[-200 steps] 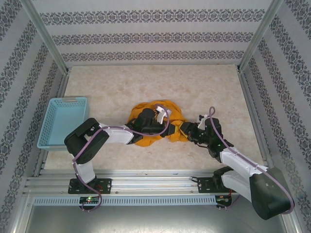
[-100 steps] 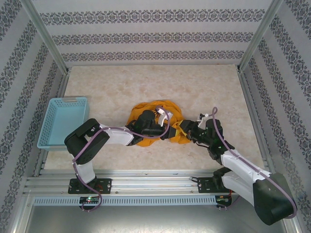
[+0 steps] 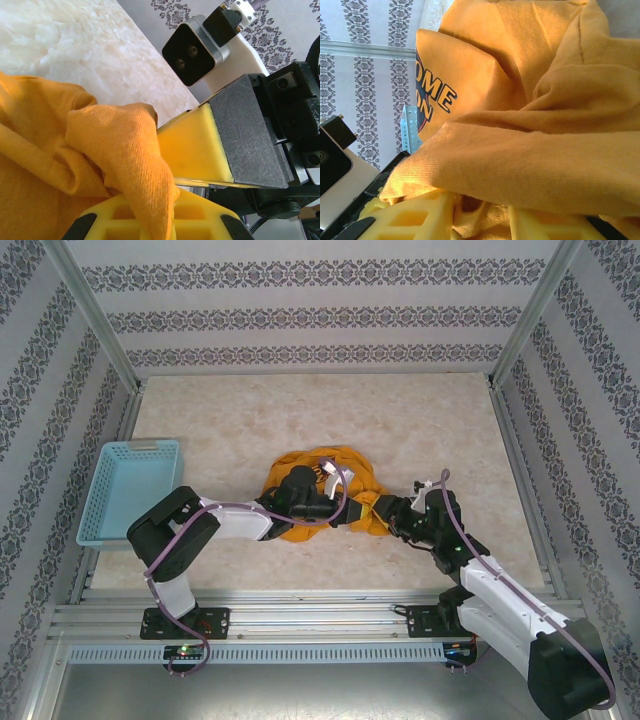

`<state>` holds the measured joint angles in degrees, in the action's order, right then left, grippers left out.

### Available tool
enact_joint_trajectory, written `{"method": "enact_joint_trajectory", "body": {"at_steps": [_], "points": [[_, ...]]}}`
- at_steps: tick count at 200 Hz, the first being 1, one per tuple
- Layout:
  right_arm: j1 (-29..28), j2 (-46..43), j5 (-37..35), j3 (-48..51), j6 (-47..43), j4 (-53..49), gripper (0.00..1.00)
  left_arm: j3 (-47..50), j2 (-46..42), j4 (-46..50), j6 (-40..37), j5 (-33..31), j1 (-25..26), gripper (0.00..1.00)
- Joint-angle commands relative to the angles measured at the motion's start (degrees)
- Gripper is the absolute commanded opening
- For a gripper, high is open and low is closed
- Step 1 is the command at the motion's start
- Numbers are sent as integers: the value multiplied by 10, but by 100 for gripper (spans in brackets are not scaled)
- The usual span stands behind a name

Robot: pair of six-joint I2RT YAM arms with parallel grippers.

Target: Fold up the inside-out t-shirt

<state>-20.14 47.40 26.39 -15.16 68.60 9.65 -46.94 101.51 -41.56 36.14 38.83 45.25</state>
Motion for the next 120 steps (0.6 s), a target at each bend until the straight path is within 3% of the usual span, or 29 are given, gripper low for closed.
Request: {"method": "enact_joint_trajectory", "body": {"at_steps": [1, 46, 104, 120], "points": [[-6, 2, -2, -24, -16, 0, 35, 0, -10, -41, 5, 11, -6, 0], [-18, 38, 16, -31, -6, 46, 26, -1, -13, -31, -1, 12, -6, 0], [-28, -3, -28, -41, -44, -55, 6, -10, -12, 4, -17, -4, -6, 0], [-32, -16, -51, -64, -65, -108, 1, -15, -15, 29, -29, -15, -6, 5]]}}
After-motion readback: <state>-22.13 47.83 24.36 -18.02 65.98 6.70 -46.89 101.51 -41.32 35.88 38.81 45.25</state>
